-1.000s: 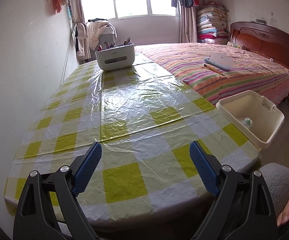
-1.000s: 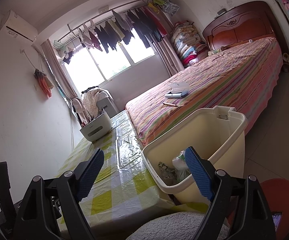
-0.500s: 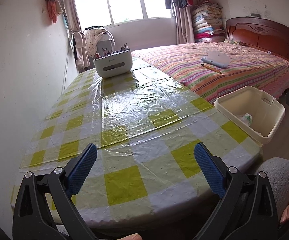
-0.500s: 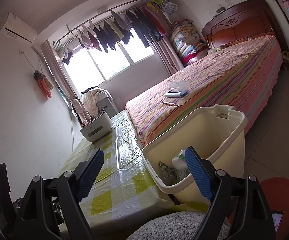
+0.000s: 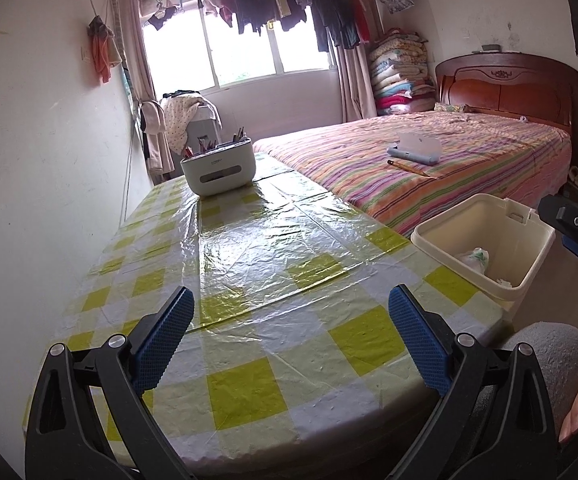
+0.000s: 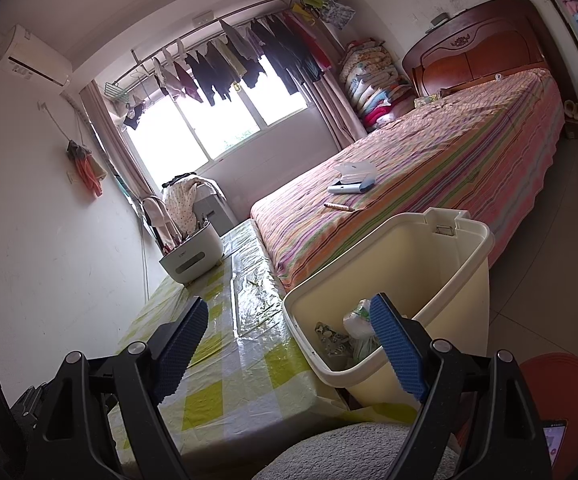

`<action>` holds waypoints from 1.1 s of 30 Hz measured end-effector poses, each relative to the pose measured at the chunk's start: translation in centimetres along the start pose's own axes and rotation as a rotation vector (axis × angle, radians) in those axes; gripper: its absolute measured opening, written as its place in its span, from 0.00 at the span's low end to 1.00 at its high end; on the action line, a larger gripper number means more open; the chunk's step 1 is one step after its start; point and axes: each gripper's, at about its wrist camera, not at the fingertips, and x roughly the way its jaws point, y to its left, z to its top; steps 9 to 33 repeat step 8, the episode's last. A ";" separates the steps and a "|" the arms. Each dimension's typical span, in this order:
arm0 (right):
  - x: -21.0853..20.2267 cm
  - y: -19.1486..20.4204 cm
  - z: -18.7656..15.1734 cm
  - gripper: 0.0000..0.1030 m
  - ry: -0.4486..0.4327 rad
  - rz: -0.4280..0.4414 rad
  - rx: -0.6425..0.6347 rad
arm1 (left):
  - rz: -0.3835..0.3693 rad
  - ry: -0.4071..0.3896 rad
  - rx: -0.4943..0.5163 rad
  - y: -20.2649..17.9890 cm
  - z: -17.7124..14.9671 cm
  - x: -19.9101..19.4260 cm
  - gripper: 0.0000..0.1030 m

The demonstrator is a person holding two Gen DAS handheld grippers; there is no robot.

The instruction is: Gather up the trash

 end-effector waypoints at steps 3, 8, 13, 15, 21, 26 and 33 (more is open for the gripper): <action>0.0 0.0 -0.1 0.78 0.000 -0.001 0.002 | 0.021 0.007 0.001 0.1 0.1 0.3 0.93; -0.1 0.1 -0.1 0.78 0.000 -0.001 0.002 | 0.029 0.006 0.032 -0.3 0.0 0.4 0.93; -0.1 0.1 -0.1 0.78 0.000 -0.001 0.002 | 0.029 0.006 0.032 -0.3 0.0 0.4 0.93; -0.1 0.1 -0.1 0.78 0.000 -0.001 0.002 | 0.029 0.006 0.032 -0.3 0.0 0.4 0.93; -0.1 0.1 -0.1 0.78 0.000 -0.001 0.002 | 0.029 0.006 0.032 -0.3 0.0 0.4 0.93; -0.1 0.1 -0.1 0.78 0.000 -0.001 0.002 | 0.029 0.006 0.032 -0.3 0.0 0.4 0.93; -0.1 0.1 -0.1 0.78 0.000 -0.001 0.002 | 0.029 0.006 0.032 -0.3 0.0 0.4 0.93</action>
